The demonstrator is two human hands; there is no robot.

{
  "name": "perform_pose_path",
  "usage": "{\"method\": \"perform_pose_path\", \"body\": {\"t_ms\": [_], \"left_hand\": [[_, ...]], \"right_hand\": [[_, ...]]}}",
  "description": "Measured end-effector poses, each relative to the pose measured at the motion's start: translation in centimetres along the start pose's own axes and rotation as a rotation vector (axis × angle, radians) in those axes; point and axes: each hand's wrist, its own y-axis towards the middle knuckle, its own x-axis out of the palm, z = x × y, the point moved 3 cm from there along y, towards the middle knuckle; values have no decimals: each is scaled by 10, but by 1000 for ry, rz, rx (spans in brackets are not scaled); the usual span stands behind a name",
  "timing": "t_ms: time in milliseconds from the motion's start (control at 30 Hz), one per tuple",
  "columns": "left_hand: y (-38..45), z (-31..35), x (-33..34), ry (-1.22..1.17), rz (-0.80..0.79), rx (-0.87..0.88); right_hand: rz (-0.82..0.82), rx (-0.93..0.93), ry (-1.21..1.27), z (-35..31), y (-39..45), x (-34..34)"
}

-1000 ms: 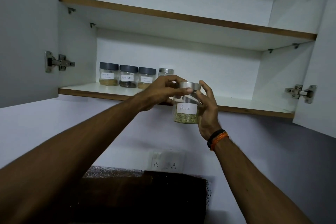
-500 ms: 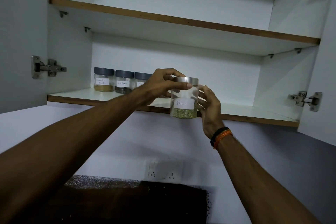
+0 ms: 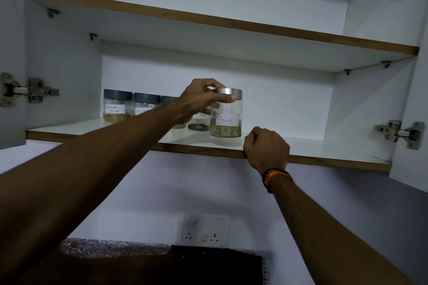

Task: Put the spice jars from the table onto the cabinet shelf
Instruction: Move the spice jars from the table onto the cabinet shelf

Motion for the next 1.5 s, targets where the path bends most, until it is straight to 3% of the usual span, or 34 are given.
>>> {"method": "perform_pose_path", "body": {"t_ms": [467,700,967,1500], "left_hand": [[46,-51,23,109,-9,-80],[70,-47,17,553,-29,145],[94,-55,23,861,-123,203],[116,-74,29,1069,-133,201]], "right_hand": [[221,-52,43,-1,-9,1],[275,-69,71,-1,-10,3],[321,-84,64,0,-10,4],[328,-82,81,-2,-11,4]]}}
